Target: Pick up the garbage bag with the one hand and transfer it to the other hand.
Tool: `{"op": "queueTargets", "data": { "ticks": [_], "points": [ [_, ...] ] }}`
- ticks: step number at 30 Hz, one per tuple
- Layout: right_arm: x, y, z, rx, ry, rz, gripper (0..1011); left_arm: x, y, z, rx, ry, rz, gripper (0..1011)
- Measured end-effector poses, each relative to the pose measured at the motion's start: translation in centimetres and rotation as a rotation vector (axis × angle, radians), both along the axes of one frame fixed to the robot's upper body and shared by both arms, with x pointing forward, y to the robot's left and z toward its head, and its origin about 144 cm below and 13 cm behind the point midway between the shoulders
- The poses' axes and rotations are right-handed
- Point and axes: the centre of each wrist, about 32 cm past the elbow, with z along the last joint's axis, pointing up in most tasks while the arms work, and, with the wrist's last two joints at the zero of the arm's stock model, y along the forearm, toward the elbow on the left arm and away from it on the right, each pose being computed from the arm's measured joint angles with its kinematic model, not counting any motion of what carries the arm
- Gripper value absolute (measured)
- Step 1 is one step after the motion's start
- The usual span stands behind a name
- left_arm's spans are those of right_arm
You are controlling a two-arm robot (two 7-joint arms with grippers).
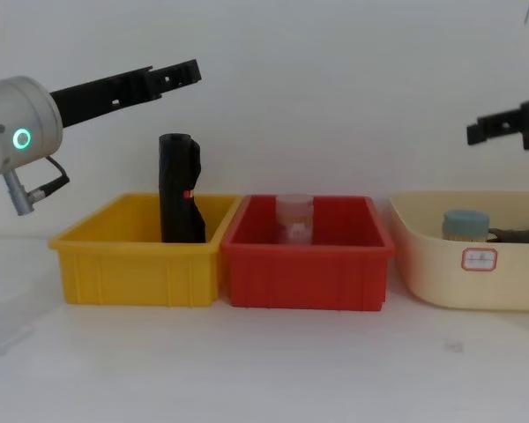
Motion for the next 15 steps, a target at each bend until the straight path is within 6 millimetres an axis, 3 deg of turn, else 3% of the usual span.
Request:
{"op": "queueTargets", "data": {
  "ticks": [6, 15],
  "points": [
    [-2.7, -0.6, -1.1, -0.004, 0.009, 0.067, 1000, 0.0, 0.0, 0.0, 0.000, 0.000, 0.000, 1001],
    [-5.0, -0.8, -1.8, -0.010, 0.018, 0.127, 1000, 0.0, 0.0, 0.0, 0.000, 0.000, 0.000, 1001]
  ]
}}
